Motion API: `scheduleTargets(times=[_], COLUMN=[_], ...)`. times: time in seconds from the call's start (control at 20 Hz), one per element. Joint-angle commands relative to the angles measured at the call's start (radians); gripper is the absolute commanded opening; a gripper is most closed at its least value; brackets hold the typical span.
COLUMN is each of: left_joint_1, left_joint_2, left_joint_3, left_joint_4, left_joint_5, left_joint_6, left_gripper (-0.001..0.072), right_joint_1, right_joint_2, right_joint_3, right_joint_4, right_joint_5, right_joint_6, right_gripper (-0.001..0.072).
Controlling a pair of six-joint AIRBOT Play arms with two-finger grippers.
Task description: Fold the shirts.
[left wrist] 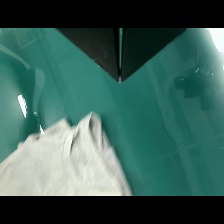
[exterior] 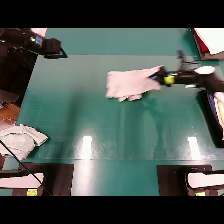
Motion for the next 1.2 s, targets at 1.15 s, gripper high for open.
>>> scheduleTargets(times=[1.15], left_joint_1=[-0.220], left_joint_2=[0.001], left_joint_3=[0.000], left_joint_4=[0.004], left_joint_5=[0.109], left_joint_6=[-0.006], left_gripper=[0.0021], right_joint_1=[-0.811], right_joint_2=[0.031], right_joint_3=[0.672], right_joint_4=[-0.166], right_joint_5=[0.251], right_joint_6=[0.124], right_gripper=[0.0011])
